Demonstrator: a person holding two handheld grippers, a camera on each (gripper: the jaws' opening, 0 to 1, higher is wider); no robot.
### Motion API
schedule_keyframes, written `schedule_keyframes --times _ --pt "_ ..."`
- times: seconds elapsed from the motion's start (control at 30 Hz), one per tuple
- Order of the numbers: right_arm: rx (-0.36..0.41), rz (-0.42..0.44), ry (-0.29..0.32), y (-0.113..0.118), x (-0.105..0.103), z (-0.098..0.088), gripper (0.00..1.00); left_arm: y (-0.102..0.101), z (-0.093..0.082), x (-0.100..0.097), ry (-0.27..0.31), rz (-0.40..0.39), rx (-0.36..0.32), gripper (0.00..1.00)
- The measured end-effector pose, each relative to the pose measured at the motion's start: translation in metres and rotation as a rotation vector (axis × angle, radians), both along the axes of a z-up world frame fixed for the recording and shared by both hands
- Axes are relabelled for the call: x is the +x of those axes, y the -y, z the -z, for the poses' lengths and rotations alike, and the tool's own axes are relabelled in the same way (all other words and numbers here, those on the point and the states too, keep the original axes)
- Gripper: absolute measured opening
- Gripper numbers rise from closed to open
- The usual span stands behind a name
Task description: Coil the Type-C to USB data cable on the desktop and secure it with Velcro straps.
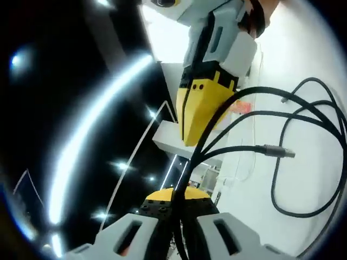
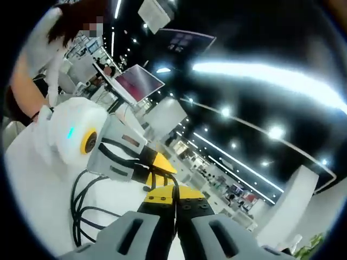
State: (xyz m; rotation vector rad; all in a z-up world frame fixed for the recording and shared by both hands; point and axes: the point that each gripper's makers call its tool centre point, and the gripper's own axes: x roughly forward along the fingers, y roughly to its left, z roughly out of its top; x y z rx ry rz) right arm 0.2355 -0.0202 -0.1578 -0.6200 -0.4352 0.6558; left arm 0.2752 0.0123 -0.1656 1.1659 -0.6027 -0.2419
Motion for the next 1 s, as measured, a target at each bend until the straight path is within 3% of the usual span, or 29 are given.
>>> schedule_keyframes --times 0.07,0.17,0.23,0.3,0.37,0.4,0.5,0.57,0.63,0.7,0.8,0.9,1.0 --pt "0.084 -0.017 -0.053 0.004 0.004 -0.002 0.01 -0.004 -0.001 0.001 0.006 -0.021 -0.002 0.04" --pt "0.289 -0.084 -0.178 0.012 0.012 -0.008 0.01 -0.008 -0.003 0.000 0.019 -0.033 -0.015 0.04" --pt "0.390 -0.152 -0.246 0.016 0.016 -0.013 0.09 -0.010 -0.006 -0.001 0.034 -0.044 -0.018 0.04" --pt "0.433 -0.277 -0.356 0.010 0.011 -0.011 0.20 -0.010 -0.007 -0.003 0.043 -0.049 -0.020 0.04" --pt "0.397 -0.406 -0.429 0.001 -0.001 -0.005 0.31 -0.010 -0.007 -0.004 0.040 -0.050 -0.024 0.04" --pt "0.352 -0.408 -0.426 -0.003 -0.005 0.001 0.40 -0.011 -0.006 -0.003 0.041 -0.054 -0.021 0.04" --pt "0.220 -0.282 -0.383 -0.005 0.008 0.017 0.48 -0.009 -0.006 -0.006 0.051 -0.058 -0.010 0.04" --pt "0.227 -0.255 -0.374 -0.008 0.013 0.023 0.50 -0.005 -0.006 -0.008 0.063 -0.055 0.009 0.04" --pt "0.215 -0.241 -0.388 -0.006 0.016 0.026 0.48 -0.003 -0.006 -0.009 0.081 -0.082 0.040 0.04" --pt "0.215 -0.237 -0.372 -0.005 0.014 0.023 0.39 0.001 -0.004 -0.011 0.091 -0.070 0.062 0.04" --pt "0.246 -0.246 -0.359 -0.004 0.011 0.015 0.32 0.009 0.001 -0.013 0.116 -0.056 0.106 0.04" --pt "0.246 -0.230 -0.385 -0.006 0.015 0.017 0.30 0.013 0.002 -0.015 0.117 -0.067 0.123 0.04" --pt "0.210 -0.200 -0.366 -0.004 0.018 0.024 0.27 0.015 0.003 -0.017 0.122 -0.068 0.139 0.04"
